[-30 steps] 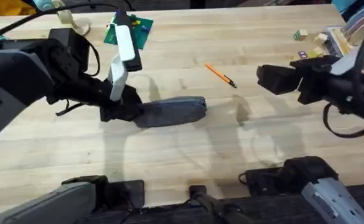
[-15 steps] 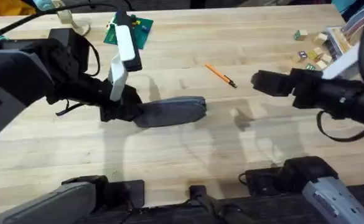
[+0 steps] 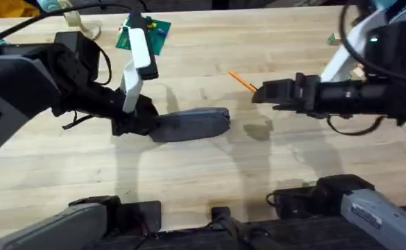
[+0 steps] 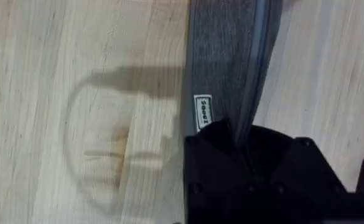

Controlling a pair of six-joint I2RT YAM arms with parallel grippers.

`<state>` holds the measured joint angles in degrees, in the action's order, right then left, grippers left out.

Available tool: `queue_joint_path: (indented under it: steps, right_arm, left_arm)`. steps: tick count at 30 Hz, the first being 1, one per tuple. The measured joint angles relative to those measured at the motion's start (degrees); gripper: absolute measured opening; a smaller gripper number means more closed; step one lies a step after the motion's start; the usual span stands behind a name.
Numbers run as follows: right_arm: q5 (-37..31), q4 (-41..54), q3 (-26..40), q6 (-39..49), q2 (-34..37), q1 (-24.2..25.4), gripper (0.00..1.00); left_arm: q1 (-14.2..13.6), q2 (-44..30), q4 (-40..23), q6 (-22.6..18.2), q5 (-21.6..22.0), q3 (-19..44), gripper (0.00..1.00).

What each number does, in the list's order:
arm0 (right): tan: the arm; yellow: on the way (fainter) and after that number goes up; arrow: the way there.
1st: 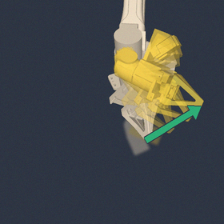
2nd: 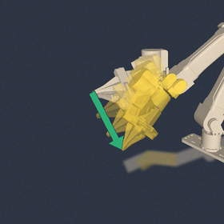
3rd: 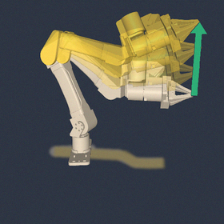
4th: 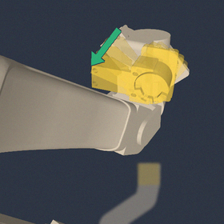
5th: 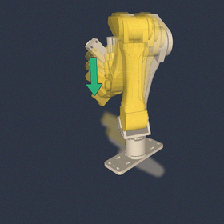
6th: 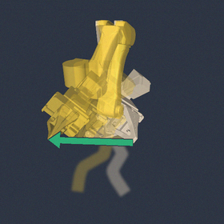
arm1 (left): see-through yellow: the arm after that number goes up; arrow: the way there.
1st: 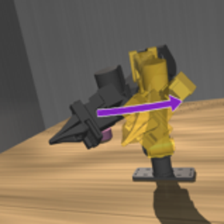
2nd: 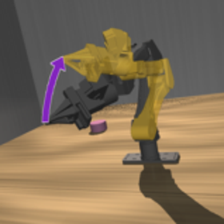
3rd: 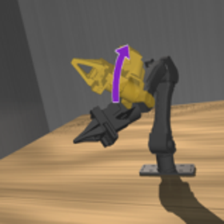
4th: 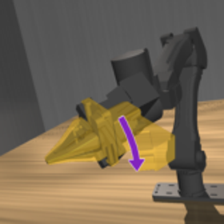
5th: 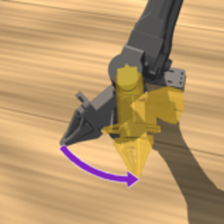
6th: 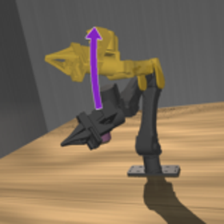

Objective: Unzip the bag, pick up the pens from the table one at a time and place them inside, then zip the bag closed.

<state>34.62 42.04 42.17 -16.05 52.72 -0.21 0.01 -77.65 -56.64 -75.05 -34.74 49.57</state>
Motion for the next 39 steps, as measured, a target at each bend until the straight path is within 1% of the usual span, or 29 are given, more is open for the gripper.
queue_joint_path:
  steps: [4, 5, 8, 13, 14, 16, 22, 31, 36, 39]
  right_arm:
    - [3.0, -0.17, 0.0, 0.96, 5.84, 0.0, 0.996]
    - [9.07, -5.41, 0.0, 2.9, 14.09, 0.0, 0.995]
    - [12.77, -8.38, 0.04, 3.3, 17.95, 0.0, 0.996]
    - [16.82, -10.51, 0.11, 4.11, 24.14, 0.0, 0.996]
    - [18.86, -11.1, 0.11, 4.52, 27.32, 0.0, 0.996]
    - [19.66, -11.43, 0.11, 4.66, 29.31, -0.1, 0.995]
    - [20.64, -12.25, 0.11, 5.38, 32.96, -1.67, 0.996]
    - [20.91, -15.73, 0.13, 5.4, 35.74, -6.82, 0.996]
    - [21.16, -19.06, 0.13, 4.47, 36.51, -8.64, 0.995]
    - [22.49, -22.35, 0.13, 3.16, 36.51, -8.98, 0.995]
  left_arm:
    - [0.0, 0.01, 0.0, 0.0, 0.0, 0.0, 0.045]
    - [0.0, 0.01, 0.0, 0.0, 0.0, -0.01, 0.045]
    - [0.0, 0.0, 0.0, 0.0, 0.0, -0.01, 0.045]
    - [0.0, 0.0, 0.0, 0.0, 0.0, -0.01, 0.045]
    - [0.0, 0.02, 0.0, 0.0, 0.0, -0.01, 0.045]
    - [0.0, 0.0, 0.01, 0.0, 0.0, -0.01, 0.045]
    - [0.0, 0.01, 0.01, 0.0, 0.0, -0.01, 0.044]
    - [0.0, 0.0, 0.02, 0.0, 0.0, -0.01, 0.043]
    - [0.0, 0.02, 0.0, 0.0, 0.0, 0.0, 0.043]
    - [0.0, 0.0, 0.0, 0.0, 0.0, 0.0, 0.043]
